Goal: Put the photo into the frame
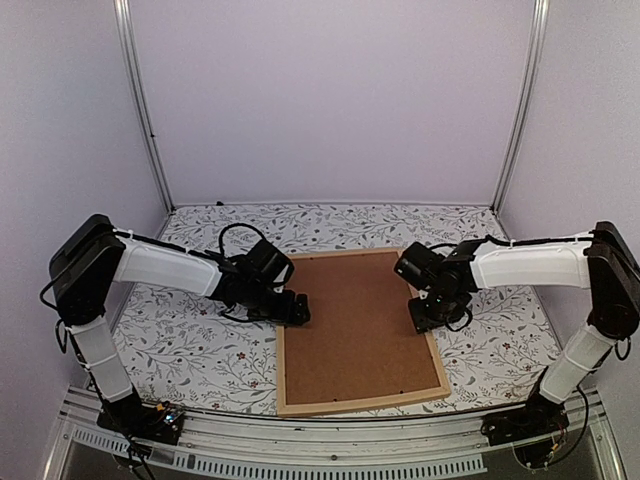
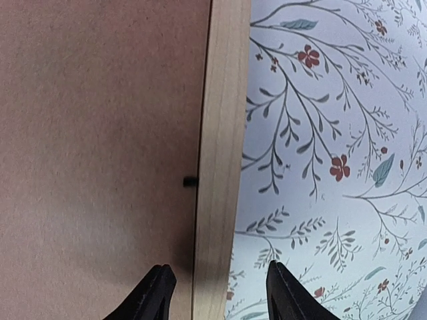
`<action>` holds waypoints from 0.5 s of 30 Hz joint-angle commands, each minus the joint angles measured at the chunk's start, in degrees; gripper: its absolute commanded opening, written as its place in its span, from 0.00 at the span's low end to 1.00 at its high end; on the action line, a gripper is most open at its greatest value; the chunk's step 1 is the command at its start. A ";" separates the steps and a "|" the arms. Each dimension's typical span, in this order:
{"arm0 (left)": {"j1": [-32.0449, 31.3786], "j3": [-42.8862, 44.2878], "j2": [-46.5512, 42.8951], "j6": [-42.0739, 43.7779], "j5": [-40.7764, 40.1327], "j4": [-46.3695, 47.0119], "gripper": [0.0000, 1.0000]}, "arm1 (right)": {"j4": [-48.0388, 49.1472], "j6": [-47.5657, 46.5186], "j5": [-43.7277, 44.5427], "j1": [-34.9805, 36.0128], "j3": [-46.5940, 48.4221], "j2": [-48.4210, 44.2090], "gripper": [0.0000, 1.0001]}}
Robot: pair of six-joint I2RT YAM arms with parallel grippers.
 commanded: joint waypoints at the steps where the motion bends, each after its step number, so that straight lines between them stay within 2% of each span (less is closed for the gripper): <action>1: -0.17 1.41 -0.06 1.09 -0.05 -0.89 0.93 | -2.73 0.51 -6.31 -0.69 -4.23 -7.04 0.52; 8: 0.19 1.80 0.05 1.54 0.29 -1.11 0.94 | -4.84 3.63 -9.77 -0.71 -10.22 -14.47 0.52; 15: 0.37 2.12 0.27 1.77 0.34 -1.42 0.94 | -3.46 4.65 -11.94 -0.71 -14.00 -17.17 0.52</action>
